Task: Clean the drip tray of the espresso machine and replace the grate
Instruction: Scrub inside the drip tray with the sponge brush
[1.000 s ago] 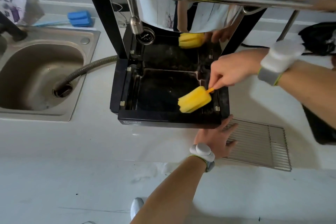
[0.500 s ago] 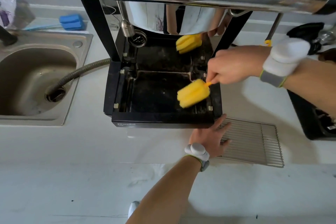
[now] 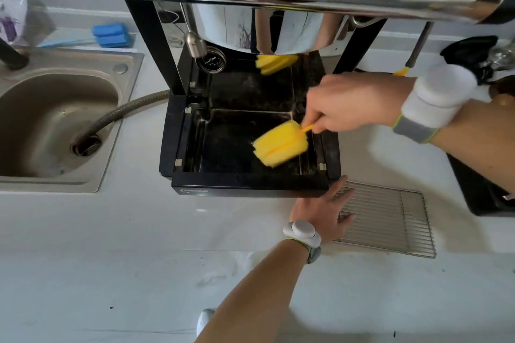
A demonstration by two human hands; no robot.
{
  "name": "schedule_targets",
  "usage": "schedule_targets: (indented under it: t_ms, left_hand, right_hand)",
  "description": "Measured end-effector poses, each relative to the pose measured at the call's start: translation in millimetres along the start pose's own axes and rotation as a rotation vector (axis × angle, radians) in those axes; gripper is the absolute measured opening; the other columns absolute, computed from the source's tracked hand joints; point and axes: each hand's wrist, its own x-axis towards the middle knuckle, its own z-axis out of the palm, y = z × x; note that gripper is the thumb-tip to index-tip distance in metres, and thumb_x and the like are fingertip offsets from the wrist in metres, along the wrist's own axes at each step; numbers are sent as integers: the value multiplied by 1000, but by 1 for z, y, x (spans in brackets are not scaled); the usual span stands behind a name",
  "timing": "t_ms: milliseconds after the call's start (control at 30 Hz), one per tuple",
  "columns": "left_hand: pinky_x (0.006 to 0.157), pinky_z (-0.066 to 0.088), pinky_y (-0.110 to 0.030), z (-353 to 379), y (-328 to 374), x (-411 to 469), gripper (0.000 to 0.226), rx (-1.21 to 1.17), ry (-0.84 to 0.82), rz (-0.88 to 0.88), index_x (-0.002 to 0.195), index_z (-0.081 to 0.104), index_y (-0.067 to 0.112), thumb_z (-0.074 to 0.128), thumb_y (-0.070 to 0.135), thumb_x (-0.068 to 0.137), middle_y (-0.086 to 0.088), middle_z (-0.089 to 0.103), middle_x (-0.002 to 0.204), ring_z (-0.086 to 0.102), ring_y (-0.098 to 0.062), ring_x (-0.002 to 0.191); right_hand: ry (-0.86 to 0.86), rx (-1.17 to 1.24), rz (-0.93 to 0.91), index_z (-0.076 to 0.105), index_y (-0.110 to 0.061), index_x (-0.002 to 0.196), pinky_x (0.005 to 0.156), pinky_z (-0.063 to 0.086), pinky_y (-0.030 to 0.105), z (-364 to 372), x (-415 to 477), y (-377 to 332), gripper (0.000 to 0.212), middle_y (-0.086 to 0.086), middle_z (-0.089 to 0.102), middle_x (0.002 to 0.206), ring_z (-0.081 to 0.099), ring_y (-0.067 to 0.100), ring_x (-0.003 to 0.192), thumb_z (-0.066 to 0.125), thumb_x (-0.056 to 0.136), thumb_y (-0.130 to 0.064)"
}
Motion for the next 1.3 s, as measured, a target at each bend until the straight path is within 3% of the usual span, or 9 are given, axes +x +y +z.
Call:
schedule_targets:
  t_ms: [167, 300, 433, 500, 767, 1000, 1067, 1133, 1300]
  left_hand:
    - [99, 51, -46, 1, -1, 1, 60, 7, 1, 2, 152, 33, 35, 39, 56, 96, 13, 10, 167, 48, -24, 138]
    - [99, 51, -46, 2, -2, 2, 60, 9, -4, -4, 152, 33, 36, 39, 57, 96, 13, 12, 167, 45, -23, 140]
    - [103, 48, -47, 2, -2, 2, 61, -3, -1, 6, 151, 35, 33, 41, 56, 95, 12, 12, 167, 41, -24, 143]
    - [99, 51, -46, 2, -1, 1, 60, -25, -5, -4, 151, 36, 33, 42, 55, 95, 13, 12, 167, 44, -24, 141]
    - [98, 52, -47, 0, 0, 0, 59, 7, -7, -14, 150, 35, 35, 42, 56, 96, 13, 12, 167, 34, -24, 147]
    - [101, 49, -47, 1, 0, 0, 56, 19, 61, 2, 146, 42, 34, 47, 54, 94, 10, 21, 165, 39, -24, 144]
    - [102, 48, -46, 1, 0, 0, 57, 17, 61, -2, 147, 42, 34, 47, 54, 94, 10, 21, 165, 38, -25, 145]
    - [103, 47, -47, 0, 0, 1, 57, 18, 45, -5, 148, 41, 34, 46, 55, 95, 10, 19, 166, 36, -25, 146]
    - [104, 47, -47, -3, 1, -1, 58, 22, 17, -13, 149, 38, 35, 44, 55, 95, 12, 15, 166, 34, -25, 147]
  right_hand:
    - [220, 298, -110, 70, -33, 116, 50, 31, 17, 0, 45, -32, 27, -21, 48, 57, 46, -1, 53, 55, 94, -28]
    - [77, 348, -143, 68, -29, 121, 63, 38, 23, 17, 71, -41, 31, -17, 52, 64, 54, 9, 65, 53, 96, -21]
    - [-100, 151, -202, 71, -37, 111, 61, 48, 26, 19, 54, -14, 26, -17, 56, 49, 53, 7, 57, 60, 90, -26]
    - [-137, 63, -159, 72, -38, 108, 63, 53, 29, 13, 43, 6, 26, -18, 62, 57, 59, 8, 65, 62, 88, -26]
    - [231, 274, -160, 71, -29, 114, 73, 48, 37, 18, 68, -3, 28, 0, 69, 85, 62, 20, 81, 56, 92, -21]
    - [-131, 99, -194, 71, -38, 109, 77, 53, 39, 28, 46, 14, 25, -7, 68, 81, 63, 15, 80, 61, 89, -26]
    - [-161, 26, -169, 72, -36, 109, 69, 51, 29, 21, 32, 32, 26, -11, 64, 73, 60, 10, 77, 62, 88, -23]
    - [-22, 14, -170, 73, -30, 107, 59, 38, 17, 14, 28, 42, 25, -15, 56, 67, 55, 8, 72, 63, 88, -18]
    - [393, -4, -104, 68, -16, 105, 65, 36, 34, 33, 53, 10, 21, 5, 51, 86, 58, 32, 86, 50, 95, -17]
